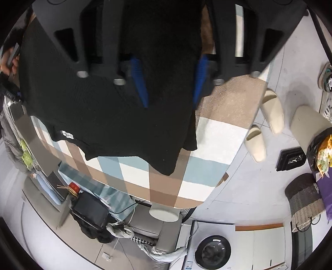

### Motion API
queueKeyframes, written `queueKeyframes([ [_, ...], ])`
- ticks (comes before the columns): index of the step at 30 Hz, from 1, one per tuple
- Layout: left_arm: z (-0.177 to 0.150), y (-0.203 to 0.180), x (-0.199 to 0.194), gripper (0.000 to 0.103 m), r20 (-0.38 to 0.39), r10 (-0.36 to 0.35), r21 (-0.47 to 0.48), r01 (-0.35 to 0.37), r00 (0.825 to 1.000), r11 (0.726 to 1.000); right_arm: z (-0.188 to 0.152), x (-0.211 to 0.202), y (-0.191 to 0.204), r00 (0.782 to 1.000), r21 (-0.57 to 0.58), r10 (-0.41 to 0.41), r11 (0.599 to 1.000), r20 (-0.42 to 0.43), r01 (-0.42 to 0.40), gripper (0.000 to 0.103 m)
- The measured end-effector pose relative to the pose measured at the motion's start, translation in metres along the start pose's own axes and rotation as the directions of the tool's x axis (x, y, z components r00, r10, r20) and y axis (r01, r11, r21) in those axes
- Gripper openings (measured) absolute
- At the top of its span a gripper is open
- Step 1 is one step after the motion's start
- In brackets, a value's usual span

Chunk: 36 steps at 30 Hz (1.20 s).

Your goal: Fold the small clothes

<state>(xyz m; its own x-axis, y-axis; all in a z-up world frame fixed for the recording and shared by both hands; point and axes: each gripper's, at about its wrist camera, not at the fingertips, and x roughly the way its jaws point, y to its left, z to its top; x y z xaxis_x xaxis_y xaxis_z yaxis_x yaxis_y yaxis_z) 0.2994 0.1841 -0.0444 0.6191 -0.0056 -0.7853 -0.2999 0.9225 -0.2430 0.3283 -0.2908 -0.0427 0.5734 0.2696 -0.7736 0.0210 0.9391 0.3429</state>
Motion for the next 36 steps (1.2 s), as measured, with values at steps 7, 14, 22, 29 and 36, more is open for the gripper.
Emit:
queueKeyframes([
  [7, -0.002, -0.002, -0.022, 0.007, 0.097, -0.005, 0.040, 0.001, 0.995, 0.999, -0.003, -0.026, 0.016, 0.992, -0.134, 0.057, 0.990, 0.117, -0.041, 0.010],
  [14, -0.008, -0.004, -0.045, 0.003, 0.148, -0.032, 0.062, 0.023, 0.989, 0.998, -0.014, -0.070, 0.042, 0.953, -0.249, 0.165, 0.963, 0.254, -0.100, 0.009],
  [22, -0.011, 0.003, -0.073, 0.001, 0.230, -0.079, 0.027, 0.075, 0.970, 0.997, -0.012, -0.082, 0.056, 0.938, -0.287, 0.125, 0.957, 0.323, -0.029, 0.009],
  [29, -0.014, 0.014, -0.082, 0.001, 0.235, -0.050, 0.010, 0.049, 0.971, 0.999, -0.001, -0.055, 0.046, 0.978, -0.239, 0.051, 0.971, 0.203, -0.001, 0.015],
  [36, -0.024, 0.013, -0.056, 0.004, 0.100, 0.026, 0.011, -0.027, 0.995, 1.000, -0.014, -0.038, 0.032, 0.998, -0.190, -0.009, 0.982, 0.070, 0.022, 0.042],
])
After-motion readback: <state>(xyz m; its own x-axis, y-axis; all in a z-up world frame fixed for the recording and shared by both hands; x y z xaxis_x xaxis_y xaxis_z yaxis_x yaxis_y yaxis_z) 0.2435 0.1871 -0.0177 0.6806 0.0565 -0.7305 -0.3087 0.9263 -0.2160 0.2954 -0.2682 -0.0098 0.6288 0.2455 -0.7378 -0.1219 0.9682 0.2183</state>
